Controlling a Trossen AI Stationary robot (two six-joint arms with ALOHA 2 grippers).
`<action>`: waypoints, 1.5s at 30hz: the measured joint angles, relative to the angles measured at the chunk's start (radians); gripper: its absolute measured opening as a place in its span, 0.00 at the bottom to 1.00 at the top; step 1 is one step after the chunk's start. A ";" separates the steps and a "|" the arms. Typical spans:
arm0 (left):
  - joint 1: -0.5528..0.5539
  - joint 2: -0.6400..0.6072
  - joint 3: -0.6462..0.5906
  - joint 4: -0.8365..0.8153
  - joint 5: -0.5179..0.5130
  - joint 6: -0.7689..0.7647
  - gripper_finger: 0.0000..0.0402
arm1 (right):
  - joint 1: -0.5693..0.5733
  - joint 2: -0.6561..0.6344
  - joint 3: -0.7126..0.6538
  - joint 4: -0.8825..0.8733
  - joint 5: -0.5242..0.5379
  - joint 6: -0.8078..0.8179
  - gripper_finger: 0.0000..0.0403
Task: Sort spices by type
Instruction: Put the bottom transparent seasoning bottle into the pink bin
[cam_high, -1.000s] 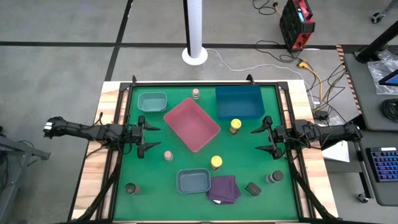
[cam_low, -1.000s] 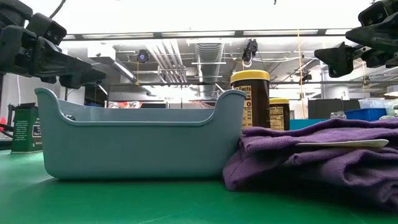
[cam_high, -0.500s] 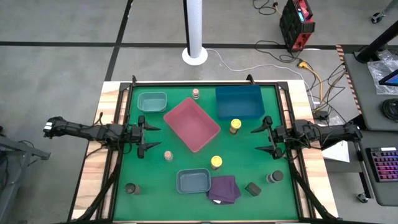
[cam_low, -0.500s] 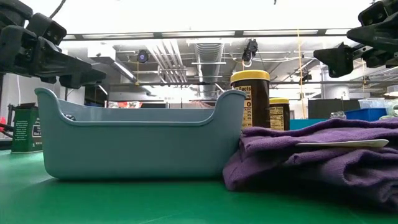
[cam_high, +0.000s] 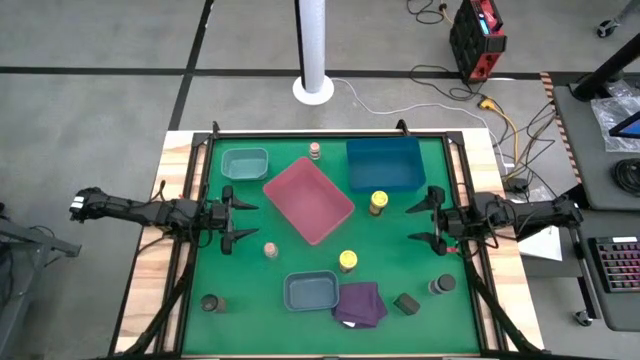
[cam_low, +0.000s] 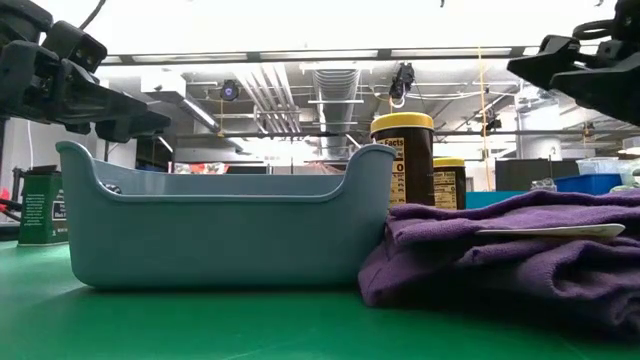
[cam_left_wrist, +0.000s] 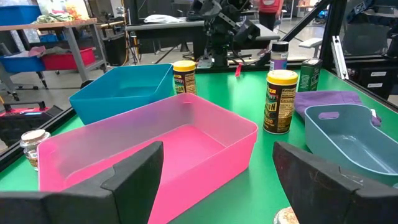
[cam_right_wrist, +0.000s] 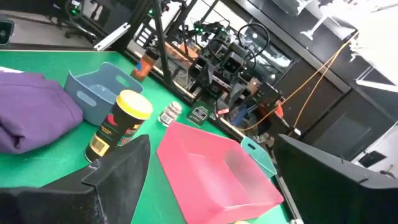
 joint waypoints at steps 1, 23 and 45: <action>0.000 0.000 0.000 0.000 0.000 0.000 0.71 | 0.000 0.000 0.000 0.005 0.000 0.010 0.82; 0.003 0.009 0.003 0.564 -0.156 -0.462 0.71 | 0.000 0.170 0.106 0.621 0.507 0.674 0.86; 0.003 0.587 1.087 -1.371 0.071 -1.174 0.71 | -0.007 0.639 0.958 -0.434 0.840 0.883 0.86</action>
